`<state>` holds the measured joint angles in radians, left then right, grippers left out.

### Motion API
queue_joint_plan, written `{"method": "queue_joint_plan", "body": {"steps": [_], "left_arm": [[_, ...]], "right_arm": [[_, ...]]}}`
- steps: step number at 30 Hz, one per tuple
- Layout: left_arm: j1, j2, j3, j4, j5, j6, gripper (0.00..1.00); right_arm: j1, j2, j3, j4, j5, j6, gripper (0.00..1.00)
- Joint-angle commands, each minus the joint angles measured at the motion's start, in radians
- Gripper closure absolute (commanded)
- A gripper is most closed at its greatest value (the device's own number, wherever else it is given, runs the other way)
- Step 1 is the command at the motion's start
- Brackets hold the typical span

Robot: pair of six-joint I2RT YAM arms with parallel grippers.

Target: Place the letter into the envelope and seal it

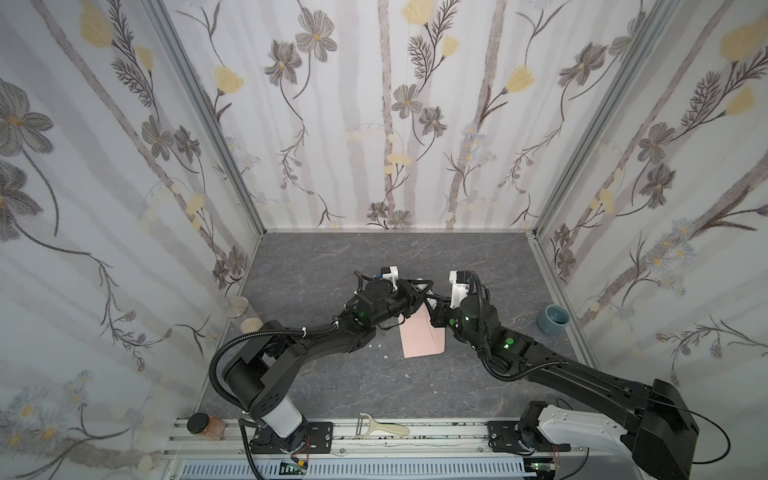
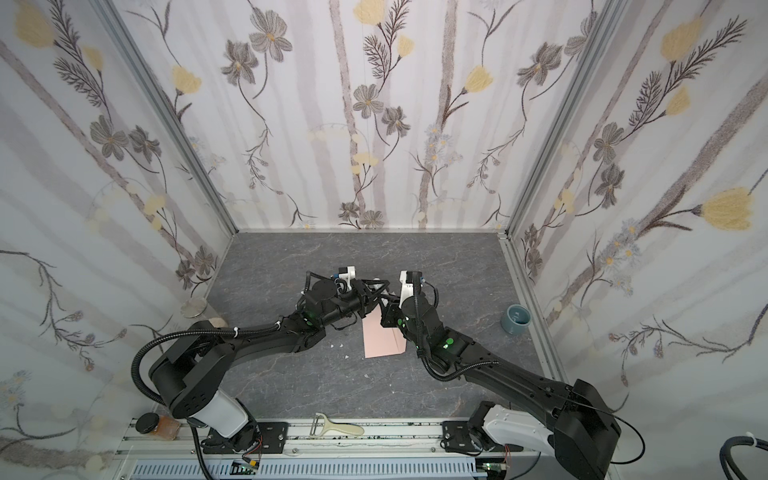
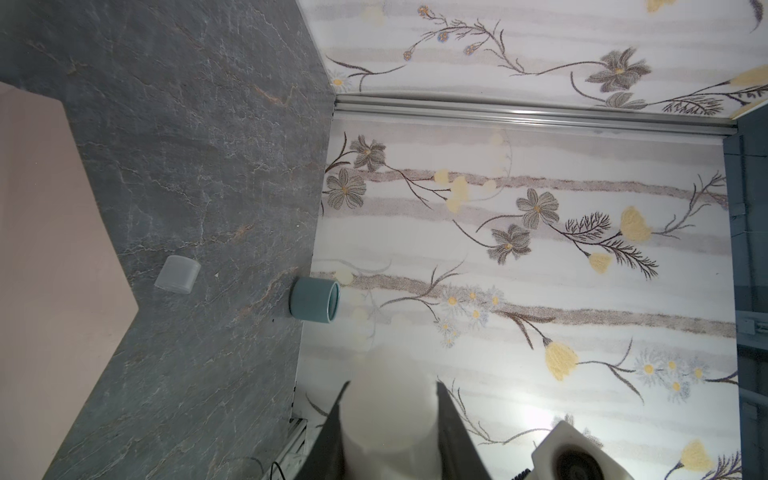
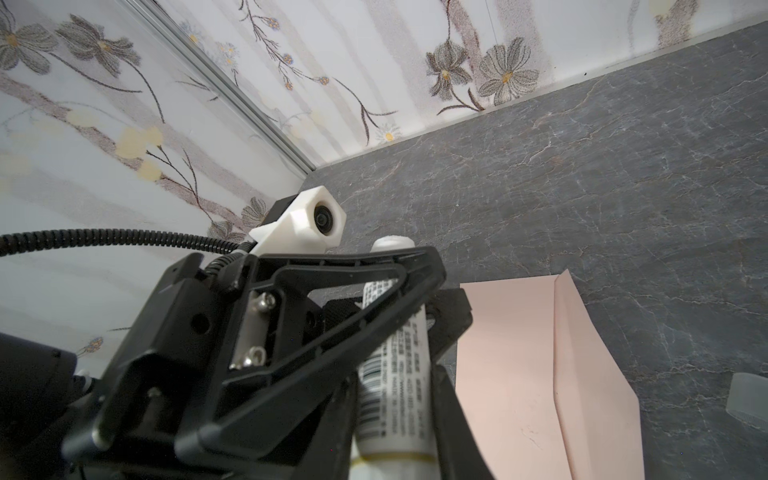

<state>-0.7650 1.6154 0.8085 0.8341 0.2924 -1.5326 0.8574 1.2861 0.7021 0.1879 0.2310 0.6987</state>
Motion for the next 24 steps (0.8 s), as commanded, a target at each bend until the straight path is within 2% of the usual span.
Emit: {"method": "queue_joint_plan", "body": {"steps": [1, 7, 10, 13, 16, 19, 24], "left_arm": [[-0.003, 0.002, 0.003, 0.083, 0.026, 0.003, 0.80], [-0.002, 0.003, -0.009, 0.093, 0.024, 0.000, 1.00], [0.000, 0.001, -0.015, 0.095, 0.024, 0.008, 1.00], [0.008, -0.006, -0.024, 0.095, 0.026, 0.038, 1.00], [0.025, -0.012, -0.041, 0.089, 0.031, 0.077, 1.00], [0.045, -0.007, -0.058, 0.082, 0.052, 0.115, 1.00], [0.066, 0.006, -0.064, -0.006, 0.085, 0.227, 1.00]], "right_arm": [[0.003, 0.003, 0.008, 0.030, 0.008, 0.005, 1.00], [0.005, 0.007, 0.008, 0.034, -0.001, 0.008, 1.00], [0.003, 0.004, 0.005, 0.041, -0.014, 0.012, 0.93], [0.003, -0.005, -0.001, 0.042, -0.039, 0.018, 0.76], [-0.001, -0.023, -0.007, 0.028, -0.071, 0.029, 0.65], [-0.004, -0.062, -0.021, 0.002, -0.098, 0.042, 0.59], [-0.028, -0.162, -0.056, -0.076, -0.135, 0.064, 0.57]]}}
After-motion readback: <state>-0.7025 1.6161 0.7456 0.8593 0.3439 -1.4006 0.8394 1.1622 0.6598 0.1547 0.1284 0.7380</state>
